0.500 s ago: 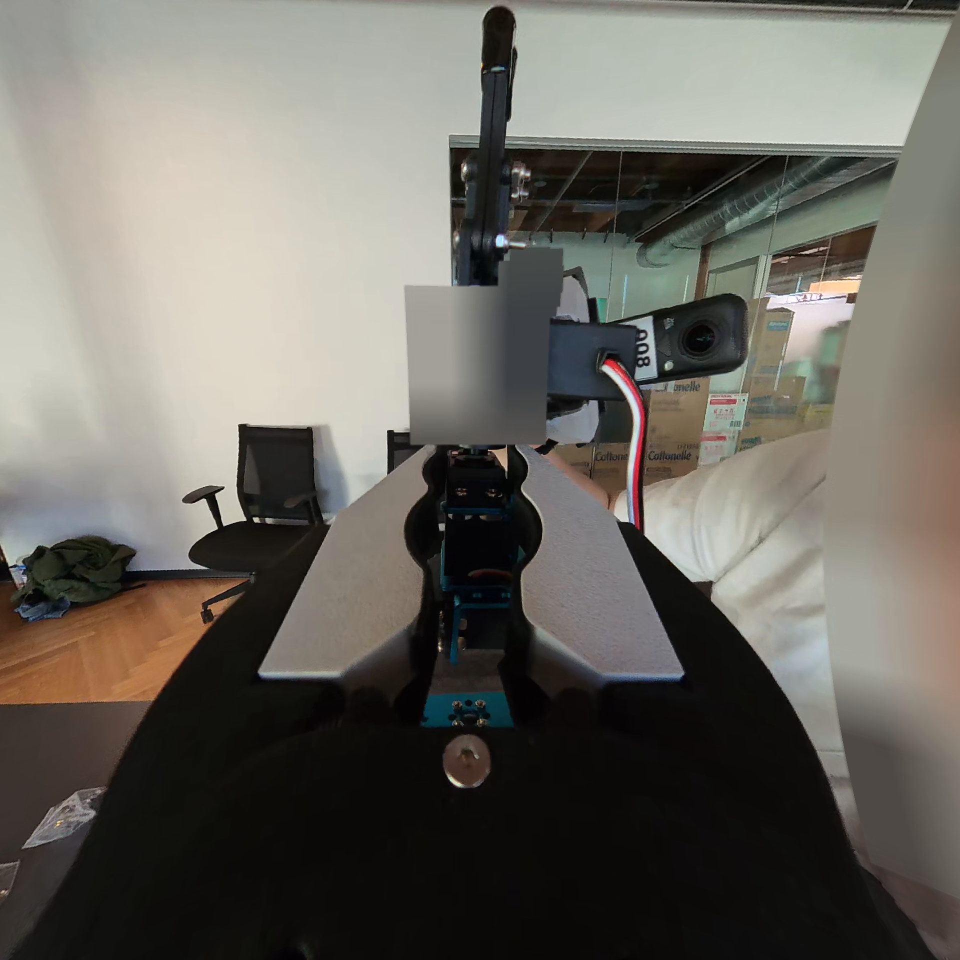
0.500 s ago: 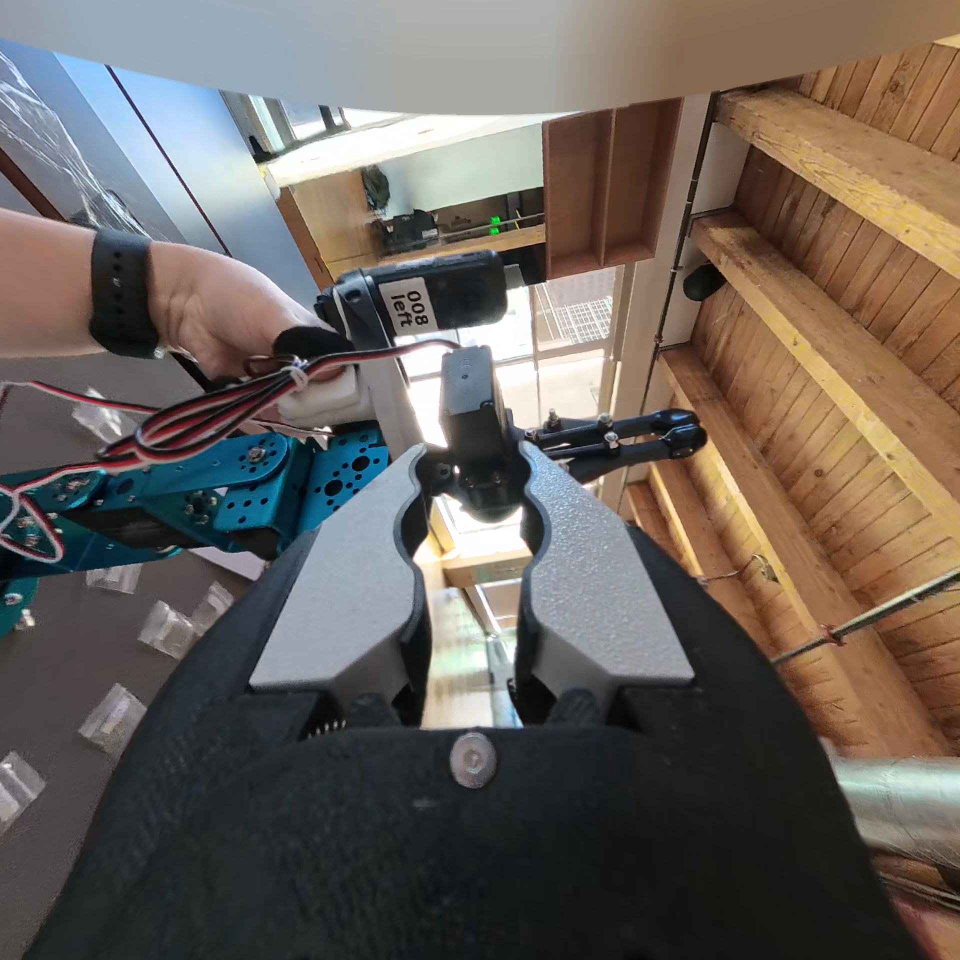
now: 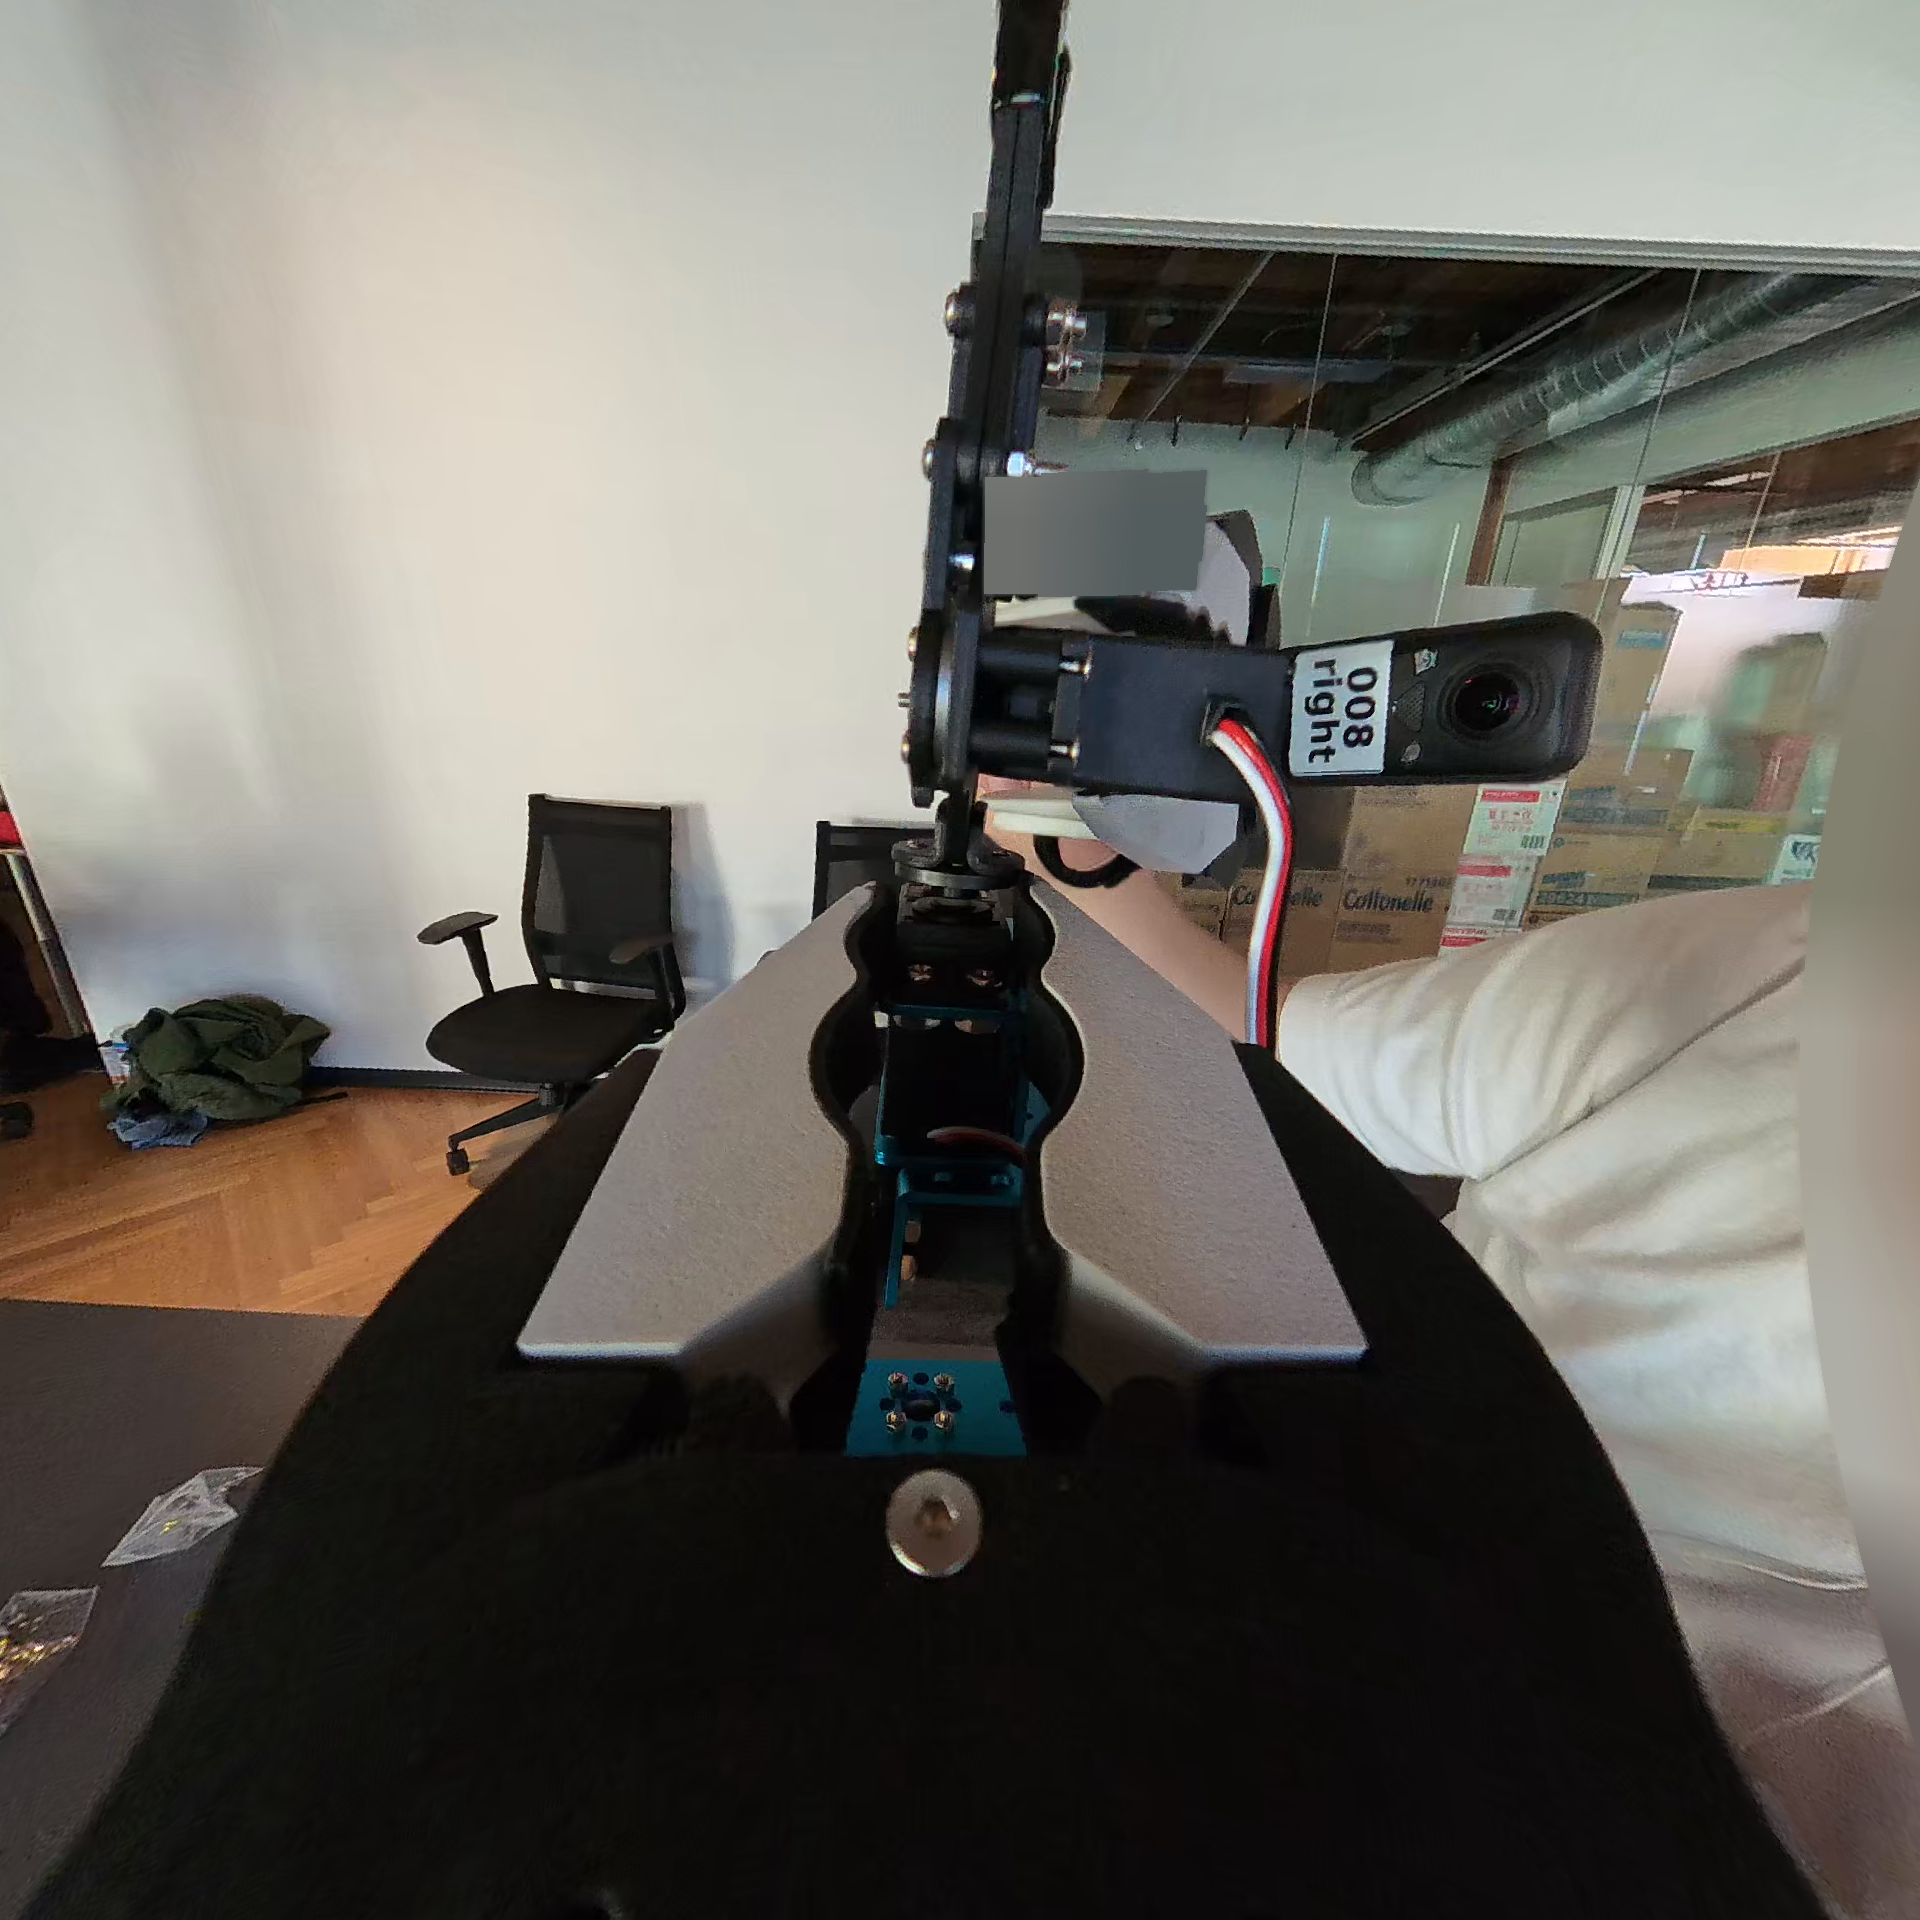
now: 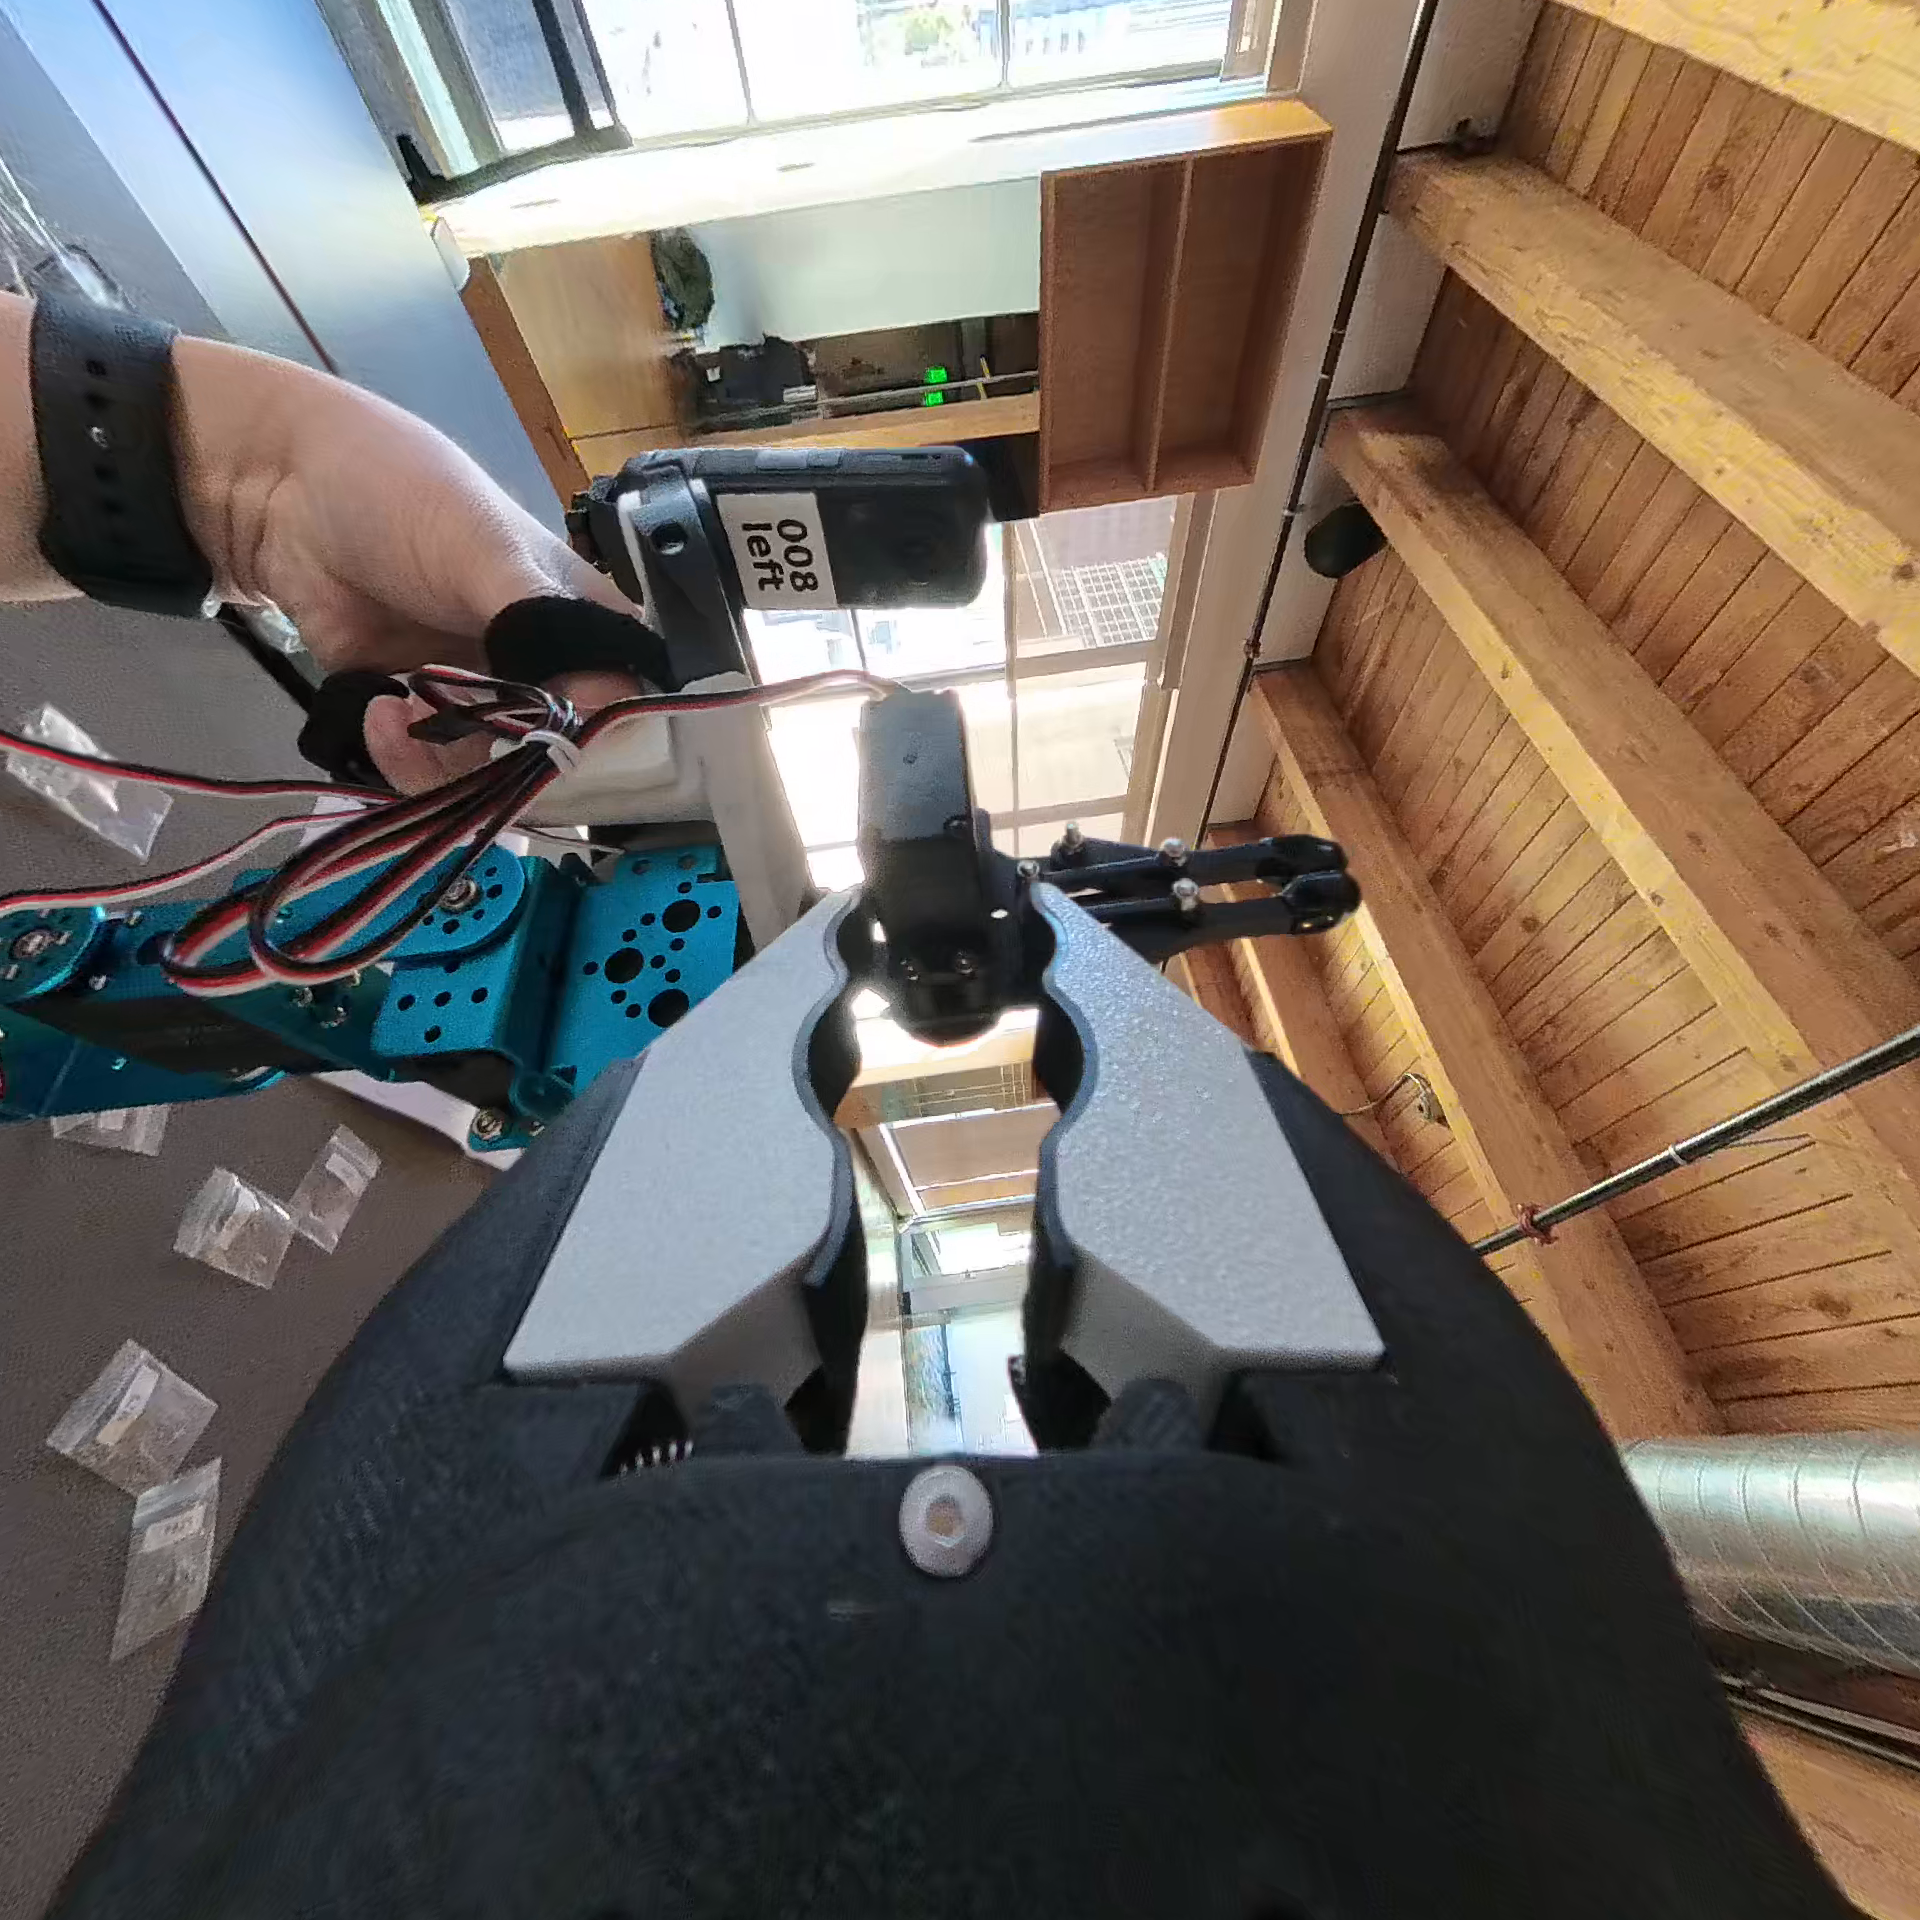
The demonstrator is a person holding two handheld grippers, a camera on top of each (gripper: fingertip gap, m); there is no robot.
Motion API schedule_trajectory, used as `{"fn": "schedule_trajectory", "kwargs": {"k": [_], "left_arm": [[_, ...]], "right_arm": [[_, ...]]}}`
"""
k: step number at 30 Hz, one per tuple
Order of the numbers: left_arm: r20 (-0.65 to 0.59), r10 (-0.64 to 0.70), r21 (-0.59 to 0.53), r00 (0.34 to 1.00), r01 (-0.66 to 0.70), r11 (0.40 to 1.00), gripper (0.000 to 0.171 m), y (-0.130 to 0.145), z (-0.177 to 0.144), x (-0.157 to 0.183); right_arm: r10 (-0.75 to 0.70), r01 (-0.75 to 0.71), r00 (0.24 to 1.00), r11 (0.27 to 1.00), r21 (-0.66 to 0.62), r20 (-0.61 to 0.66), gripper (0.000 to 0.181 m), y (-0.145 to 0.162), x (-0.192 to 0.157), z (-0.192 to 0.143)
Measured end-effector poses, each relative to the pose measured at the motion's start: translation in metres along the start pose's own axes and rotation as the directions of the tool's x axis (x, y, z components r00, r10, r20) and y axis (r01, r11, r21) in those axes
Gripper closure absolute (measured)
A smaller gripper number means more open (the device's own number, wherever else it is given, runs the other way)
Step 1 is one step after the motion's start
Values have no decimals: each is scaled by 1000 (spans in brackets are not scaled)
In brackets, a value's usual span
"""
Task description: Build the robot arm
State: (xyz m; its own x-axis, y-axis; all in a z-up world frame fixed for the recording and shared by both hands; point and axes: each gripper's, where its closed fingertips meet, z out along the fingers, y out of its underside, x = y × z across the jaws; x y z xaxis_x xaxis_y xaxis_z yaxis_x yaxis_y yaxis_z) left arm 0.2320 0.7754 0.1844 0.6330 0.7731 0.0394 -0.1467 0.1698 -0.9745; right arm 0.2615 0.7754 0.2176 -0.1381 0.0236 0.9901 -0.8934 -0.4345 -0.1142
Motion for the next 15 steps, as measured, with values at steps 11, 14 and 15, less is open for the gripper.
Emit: {"fn": "schedule_trajectory", "kwargs": {"k": [11, 14, 15], "left_arm": [[2, 30, -3, 1000, -30, 1000, 151, 1, 1, 0], [5, 35, -5, 999, -35, 999, 151, 1, 1, 0], [6, 36, -4, 999, -36, 999, 151, 1, 1, 0]], "right_arm": [[1, 1, 1000, 998, -56, 32, 161, 2, -3, 4], [3, -1, 999, 998, -68, 34, 161, 3, -3, 4], [4, -2, 999, 998, -70, 36, 161, 3, -3, 4]]}}
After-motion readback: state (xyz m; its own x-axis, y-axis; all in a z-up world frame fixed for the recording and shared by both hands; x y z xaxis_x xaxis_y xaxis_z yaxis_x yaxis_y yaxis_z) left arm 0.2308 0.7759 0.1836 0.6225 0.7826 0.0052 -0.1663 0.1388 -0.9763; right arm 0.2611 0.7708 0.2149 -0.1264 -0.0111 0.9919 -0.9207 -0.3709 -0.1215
